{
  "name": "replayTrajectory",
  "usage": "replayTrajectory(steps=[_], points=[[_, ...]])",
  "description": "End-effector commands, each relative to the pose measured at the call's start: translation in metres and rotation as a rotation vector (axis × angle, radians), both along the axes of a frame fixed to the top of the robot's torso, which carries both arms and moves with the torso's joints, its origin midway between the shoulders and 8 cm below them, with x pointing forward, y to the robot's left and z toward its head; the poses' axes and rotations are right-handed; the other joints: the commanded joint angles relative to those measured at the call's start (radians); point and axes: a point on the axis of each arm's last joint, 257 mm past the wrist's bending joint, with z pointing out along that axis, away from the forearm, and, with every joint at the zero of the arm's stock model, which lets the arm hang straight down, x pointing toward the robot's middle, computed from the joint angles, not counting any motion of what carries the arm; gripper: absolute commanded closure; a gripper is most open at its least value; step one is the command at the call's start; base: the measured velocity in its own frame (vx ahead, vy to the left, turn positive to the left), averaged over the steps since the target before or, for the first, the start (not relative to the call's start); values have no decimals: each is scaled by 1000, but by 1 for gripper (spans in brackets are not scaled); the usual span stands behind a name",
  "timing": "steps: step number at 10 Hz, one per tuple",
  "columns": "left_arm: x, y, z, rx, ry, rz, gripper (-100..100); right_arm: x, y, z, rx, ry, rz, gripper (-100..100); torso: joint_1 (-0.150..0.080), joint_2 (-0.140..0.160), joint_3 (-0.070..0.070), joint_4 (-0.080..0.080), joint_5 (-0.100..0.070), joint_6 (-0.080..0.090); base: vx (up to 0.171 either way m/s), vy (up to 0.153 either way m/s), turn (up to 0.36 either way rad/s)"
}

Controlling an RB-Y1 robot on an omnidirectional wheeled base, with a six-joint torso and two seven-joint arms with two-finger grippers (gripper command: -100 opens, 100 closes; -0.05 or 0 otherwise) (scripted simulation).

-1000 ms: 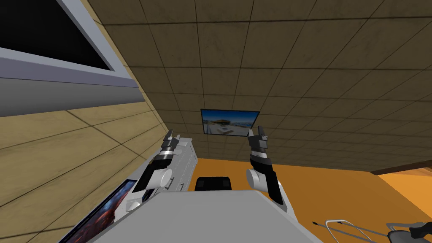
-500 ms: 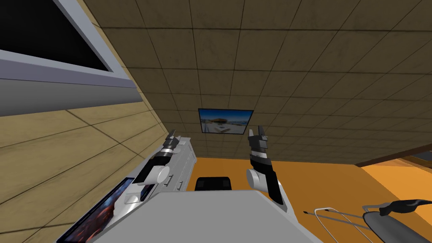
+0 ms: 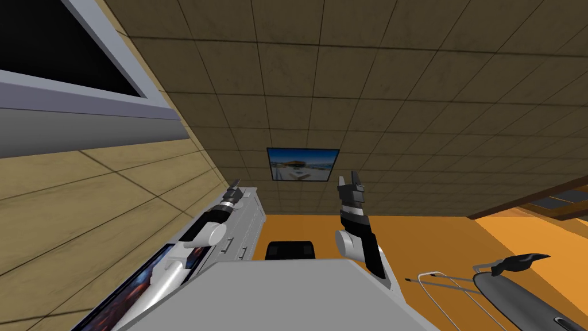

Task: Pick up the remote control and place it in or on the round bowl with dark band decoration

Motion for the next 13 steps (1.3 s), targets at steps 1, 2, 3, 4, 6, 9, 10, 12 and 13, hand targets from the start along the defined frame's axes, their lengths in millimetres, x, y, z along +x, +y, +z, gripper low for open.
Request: replayTrajectory(steps=[1,2,3,4,6,9,10,12,13], points=[[4,8,-19,-1,71,-9,-100,0,0,0,0,0,0,0,0,0,0,0,0,0,-14,-15,-67],[4,8,-20,-9,74,-9,-100,0,0,0,0,0,0,0,0,0,0,0,0,0,-12,-11,-33],[6,16,-39,-8,143,-16,-100,0,0,0,0,0,0,0,0,0,0,0,0,0,-9,-11,-66],[7,24,-56,1,197,-19,-100,0,0,0,0,0,0,0,1,-1,-1,0,0,0,-1,-10,-122],[4,30,-83,-17,292,-28,-100,0,0,0,0,0,0,0,1,-2,-1,0,0,0,9,-3,-65],[0,37,-107,-44,371,-35,-100,0,0,0,0,0,0,0,1,-3,-2,-1,0,0,24,2,-59],[-6,45,-127,-51,441,-36,-100,0,0,0,0,0,0,0,1,-3,-2,-1,0,0,40,11,-70],[-15,52,-151,-62,524,-39,-100,0,0,0,0,0,0,0,2,-4,-2,-1,0,0,45,8,-67],[-16,51,-154,-70,535,-42,-100,0,0,0,0,0,0,0,2,-5,-3,-1,0,0,48,10,-45]])
